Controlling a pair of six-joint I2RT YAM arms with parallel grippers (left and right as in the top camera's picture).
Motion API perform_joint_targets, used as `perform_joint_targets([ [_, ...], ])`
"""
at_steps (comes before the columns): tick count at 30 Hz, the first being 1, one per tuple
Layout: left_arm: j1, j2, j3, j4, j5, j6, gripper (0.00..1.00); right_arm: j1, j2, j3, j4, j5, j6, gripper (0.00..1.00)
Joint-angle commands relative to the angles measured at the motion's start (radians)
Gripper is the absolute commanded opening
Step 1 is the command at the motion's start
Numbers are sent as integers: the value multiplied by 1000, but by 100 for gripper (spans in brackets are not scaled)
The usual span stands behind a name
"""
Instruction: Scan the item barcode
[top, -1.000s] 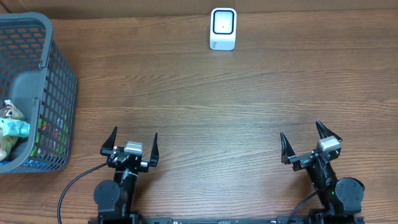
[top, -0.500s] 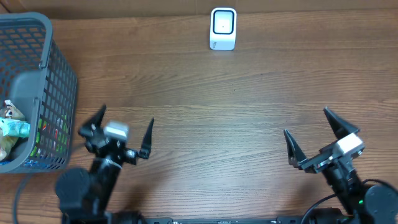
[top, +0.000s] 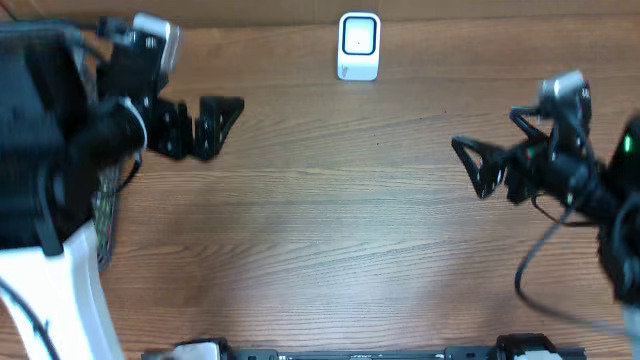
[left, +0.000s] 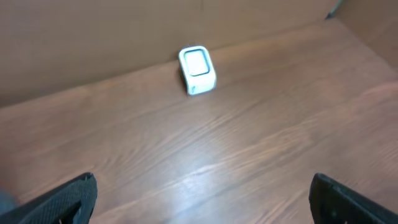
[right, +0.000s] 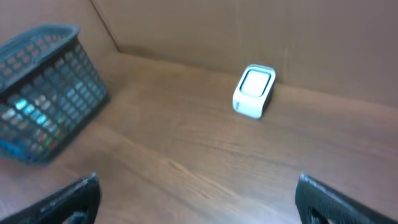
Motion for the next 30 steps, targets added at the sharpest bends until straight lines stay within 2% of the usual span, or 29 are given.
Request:
perform_joint_targets([
  [1, 2, 148, 198, -98, 97, -8, 100, 2, 147, 217, -168, -10, 1, 100],
  [9, 2, 256, 206, -107, 118, -7, 100, 2, 296, 251, -212, -121, 4, 100],
  [11, 6, 259, 206, -86, 57, -26, 100, 2, 318, 251, -213, -121, 5, 100],
  [13, 24, 258, 213, -72, -73, -122, 100, 2, 333, 251, -216, -121, 4, 100],
  [15, 88, 258, 235, -77, -317, -259, 100, 2, 344, 251, -216, -105, 4, 100],
  [19, 249, 259, 241, -61, -547, -406, 100, 2, 344, 251, -216, -83, 4, 100],
  [25, 505, 265, 239, -26, -573, -572, 100, 2, 344, 251, -232, -84, 5, 100],
  [30, 608, 287, 236, -38, -575, -582, 100, 2, 344, 251, -233, -91, 5, 100],
])
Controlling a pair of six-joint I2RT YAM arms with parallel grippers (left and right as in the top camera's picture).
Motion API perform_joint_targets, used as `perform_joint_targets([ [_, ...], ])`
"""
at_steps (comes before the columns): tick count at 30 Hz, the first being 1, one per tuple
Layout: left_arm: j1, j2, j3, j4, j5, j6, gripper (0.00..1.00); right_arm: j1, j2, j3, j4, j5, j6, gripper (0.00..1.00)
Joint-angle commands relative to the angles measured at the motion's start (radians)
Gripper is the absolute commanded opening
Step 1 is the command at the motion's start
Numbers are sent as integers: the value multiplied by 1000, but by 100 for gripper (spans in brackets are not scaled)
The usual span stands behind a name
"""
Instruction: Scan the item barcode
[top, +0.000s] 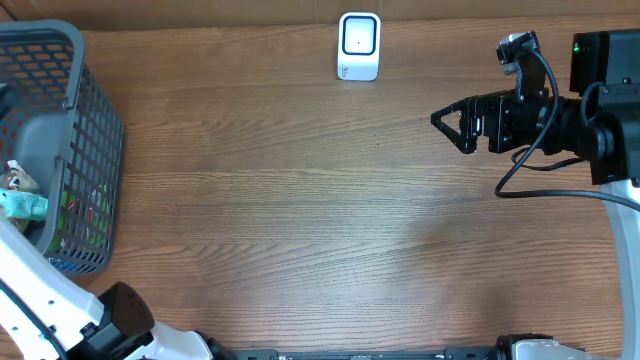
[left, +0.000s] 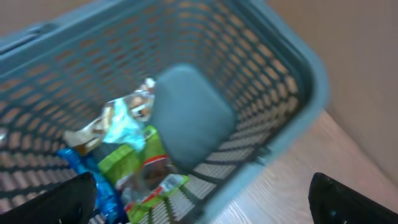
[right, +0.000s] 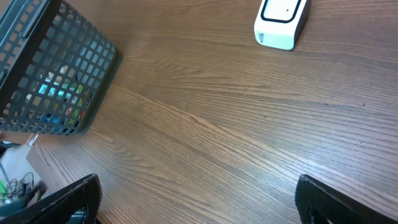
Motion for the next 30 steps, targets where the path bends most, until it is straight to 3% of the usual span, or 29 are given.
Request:
perform_joint_targets([
  [1, 44, 40, 14, -11, -63, -49, 100, 2, -4, 27, -6, -2, 3, 100],
  [11, 107, 354, 14, -136, -101, -39, 100, 2, -4, 27, -20, -3, 4, 100],
  [16, 122, 500, 14, -140, -132, -92, 100, 2, -4, 27, -17, -3, 34, 100],
  [21, 143, 549, 14, -115, -139, -91, 97, 2, -4, 27, -19, -3, 50, 100],
  [30, 187, 549, 14, -93, -158, -115, 81, 2, -2, 27, 14, -2, 53, 100],
])
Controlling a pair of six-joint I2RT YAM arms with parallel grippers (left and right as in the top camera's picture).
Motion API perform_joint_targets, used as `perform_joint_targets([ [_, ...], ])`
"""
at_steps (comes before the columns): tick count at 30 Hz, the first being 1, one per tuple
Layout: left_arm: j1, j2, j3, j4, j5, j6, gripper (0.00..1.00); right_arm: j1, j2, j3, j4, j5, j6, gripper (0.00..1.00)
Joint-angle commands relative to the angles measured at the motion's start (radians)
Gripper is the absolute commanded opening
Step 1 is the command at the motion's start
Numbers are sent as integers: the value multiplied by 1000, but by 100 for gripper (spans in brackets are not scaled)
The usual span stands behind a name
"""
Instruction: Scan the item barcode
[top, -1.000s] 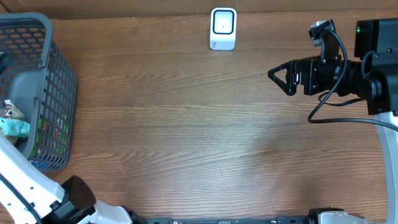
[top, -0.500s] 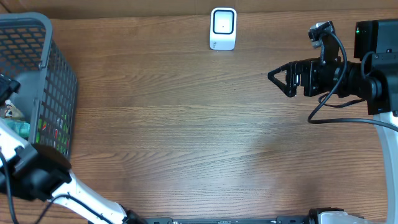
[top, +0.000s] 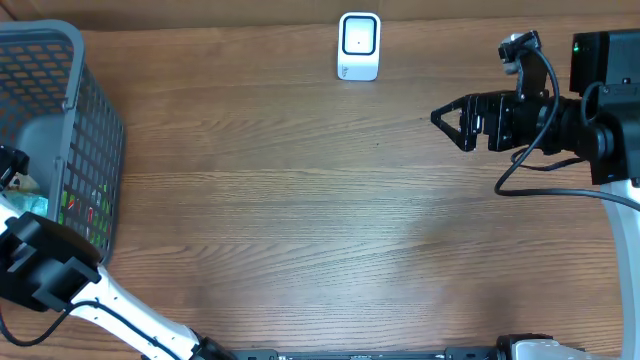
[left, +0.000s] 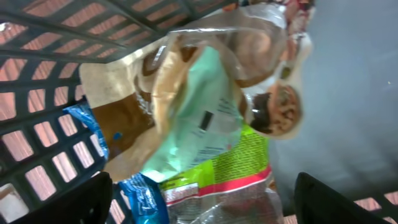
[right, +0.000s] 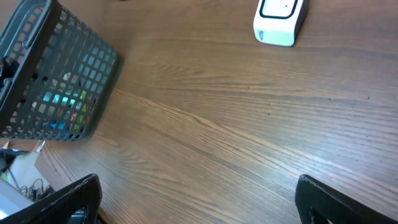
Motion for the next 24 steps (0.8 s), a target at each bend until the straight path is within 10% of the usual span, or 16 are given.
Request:
perform_joint_targets([
  [1, 13, -5, 8, -12, -22, -35, 81, 2, -2, 27, 6, -2, 4, 100],
  [19, -18, -4, -271, 214, -36, 11, 78, 2, 8, 27, 51, -2, 7, 100],
  [22, -18, -5, -290, 222, -11, 14, 67, 2, 11, 27, 56, -2, 7, 100],
  [24, -19, -6, -282, 222, 19, 39, 40, 2, 12, 27, 59, -2, 7, 100],
])
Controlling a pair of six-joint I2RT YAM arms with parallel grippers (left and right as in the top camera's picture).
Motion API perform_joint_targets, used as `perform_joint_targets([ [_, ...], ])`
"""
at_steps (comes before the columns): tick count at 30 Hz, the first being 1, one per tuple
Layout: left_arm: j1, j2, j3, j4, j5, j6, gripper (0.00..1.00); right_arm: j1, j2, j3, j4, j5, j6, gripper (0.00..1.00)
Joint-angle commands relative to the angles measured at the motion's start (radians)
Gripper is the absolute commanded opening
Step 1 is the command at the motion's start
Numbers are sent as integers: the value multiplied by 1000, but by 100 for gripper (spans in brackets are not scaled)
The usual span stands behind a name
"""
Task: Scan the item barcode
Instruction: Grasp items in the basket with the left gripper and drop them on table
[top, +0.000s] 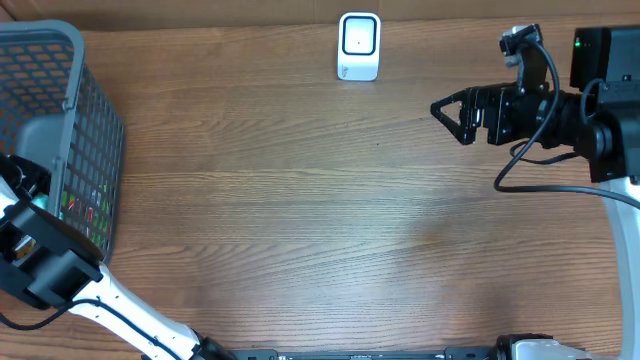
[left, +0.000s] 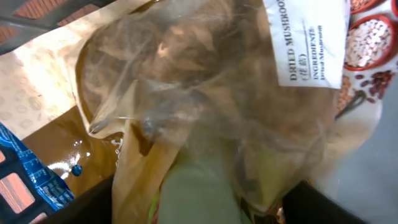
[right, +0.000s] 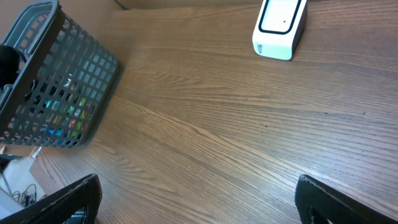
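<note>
A clear bag of dried mushrooms (left: 205, 87) with a white label fills the left wrist view, lying on other packets in the grey basket (top: 60, 110). My left gripper (left: 199, 208) is open down inside the basket, one finger on each side of the bag's lower part. The white barcode scanner (top: 359, 45) stands at the table's far edge, also seen in the right wrist view (right: 280, 25). My right gripper (top: 445, 107) hangs open above the table's right side, holding nothing.
Under the mushroom bag lie a brown paper packet (left: 50, 106), a blue packet (left: 25, 174) and a bean-printed packet (left: 373, 37). The basket's mesh wall (right: 62, 87) stands at the table's left edge. My left arm (top: 45, 265) reaches in from the front left.
My left gripper has come closer to the packets, so the mushroom bag now fills its view between the open fingers. The right gripper has shifted slightly towards the far edge.
Both grippers were open over the table, facing the scanner. Then the left one was above the basket and the right one held over the right side. Then the left was low inside the basket over the packets, and now it straddles the mushroom bag.
</note>
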Motion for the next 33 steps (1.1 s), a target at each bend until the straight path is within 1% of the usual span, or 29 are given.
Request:
perform_joint_targets([
  [1, 1, -6, 18, -7, 67, 61, 6, 2, 6, 27, 14, -1, 4, 100],
  [2, 1, -6, 32, -18, 79, 61, 4, 2, 6, 27, 19, -1, 4, 100],
  [6, -2, -6, 142, -90, 125, 64, 4, 2, 7, 27, 31, -1, 4, 100],
  [14, -23, -55, 567, -332, 268, 86, 4, 2, 7, 27, 47, -1, 4, 100],
  [16, -28, -84, 624, -364, 269, 86, 4, 2, 7, 27, 47, -1, 4, 100],
  [22, -35, -196, 640, -364, 266, 90, 4, 2, 7, 27, 47, -1, 4, 100],
  [27, -36, -227, 640, -364, 275, 90, 4, 2, 7, 27, 46, -2, 4, 100],
  [29, -36, -229, 640, -364, 312, 92, 4, 2, 7, 27, 46, -2, 4, 100],
  [31, -45, -248, 640, -364, 409, 124, 4, 2, 7, 27, 46, -2, 4, 100],
  [33, -64, -281, 640, -364, 451, 132, 4, 2, 7, 27, 45, -2, 4, 100],
])
